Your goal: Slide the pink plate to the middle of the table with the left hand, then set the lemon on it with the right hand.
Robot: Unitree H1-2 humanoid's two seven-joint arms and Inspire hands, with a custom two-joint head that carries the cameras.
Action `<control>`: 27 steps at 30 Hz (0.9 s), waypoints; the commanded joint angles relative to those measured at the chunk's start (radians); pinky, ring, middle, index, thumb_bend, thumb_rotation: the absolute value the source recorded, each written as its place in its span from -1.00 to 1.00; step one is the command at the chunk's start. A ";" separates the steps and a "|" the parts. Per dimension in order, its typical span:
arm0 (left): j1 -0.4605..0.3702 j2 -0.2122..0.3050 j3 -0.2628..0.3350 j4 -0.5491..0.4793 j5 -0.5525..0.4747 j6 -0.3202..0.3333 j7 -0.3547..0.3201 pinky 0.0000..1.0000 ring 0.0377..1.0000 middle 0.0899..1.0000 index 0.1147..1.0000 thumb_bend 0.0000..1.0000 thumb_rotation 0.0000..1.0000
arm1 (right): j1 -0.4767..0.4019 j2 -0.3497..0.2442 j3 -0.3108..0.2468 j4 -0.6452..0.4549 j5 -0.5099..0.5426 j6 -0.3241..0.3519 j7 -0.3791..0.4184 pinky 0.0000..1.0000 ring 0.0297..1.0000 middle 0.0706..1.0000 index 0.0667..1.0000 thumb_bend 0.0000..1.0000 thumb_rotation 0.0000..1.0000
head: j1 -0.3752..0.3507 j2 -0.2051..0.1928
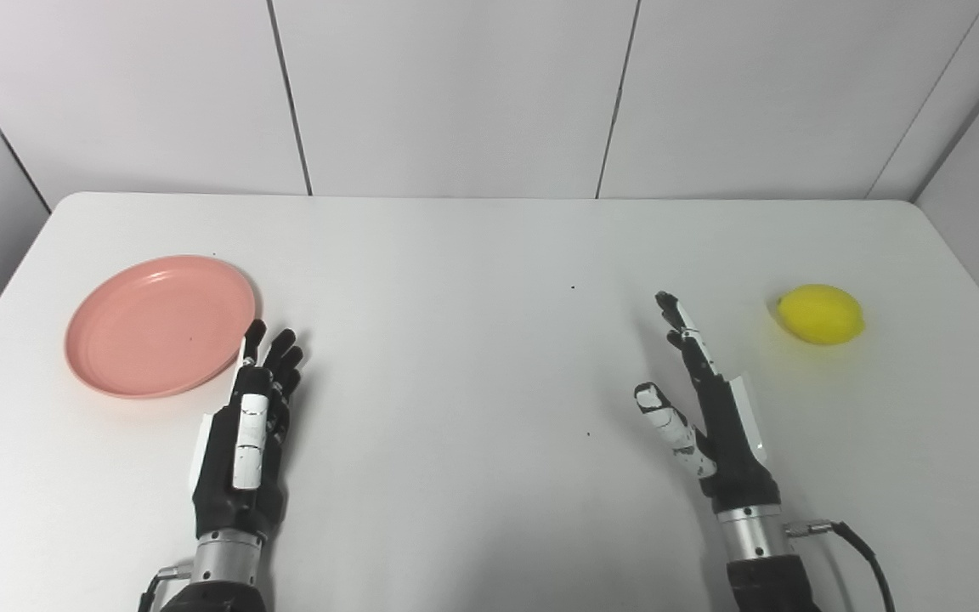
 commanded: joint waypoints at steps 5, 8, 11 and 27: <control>0.033 0.023 0.000 0.028 0.003 -0.009 -0.004 0.99 0.90 0.88 0.99 0.46 0.71 | 0.016 0.031 -0.053 0.033 0.298 0.075 0.074 0.91 0.92 0.91 0.86 0.37 1.00 | 0.003 -0.004; 0.033 0.023 0.001 0.032 0.004 -0.011 -0.003 0.98 0.90 0.87 0.99 0.46 0.71 | 0.015 0.066 -0.099 0.020 0.451 0.173 0.090 0.98 0.93 0.93 0.90 0.55 0.99 | 0.001 -0.009; 0.029 0.024 0.000 0.046 0.003 -0.020 -0.006 1.00 0.91 0.89 1.00 0.45 0.72 | 0.010 0.071 -0.121 0.019 0.506 0.224 0.105 1.00 0.95 0.96 0.93 0.59 1.00 | 0.008 -0.025; -0.005 -0.016 -0.027 0.181 0.052 -0.125 0.017 0.95 0.88 0.86 0.97 0.42 0.68 | -0.021 0.022 -0.166 0.149 0.619 0.185 0.196 1.00 1.00 1.00 0.99 0.49 1.00 | 0.210 -0.153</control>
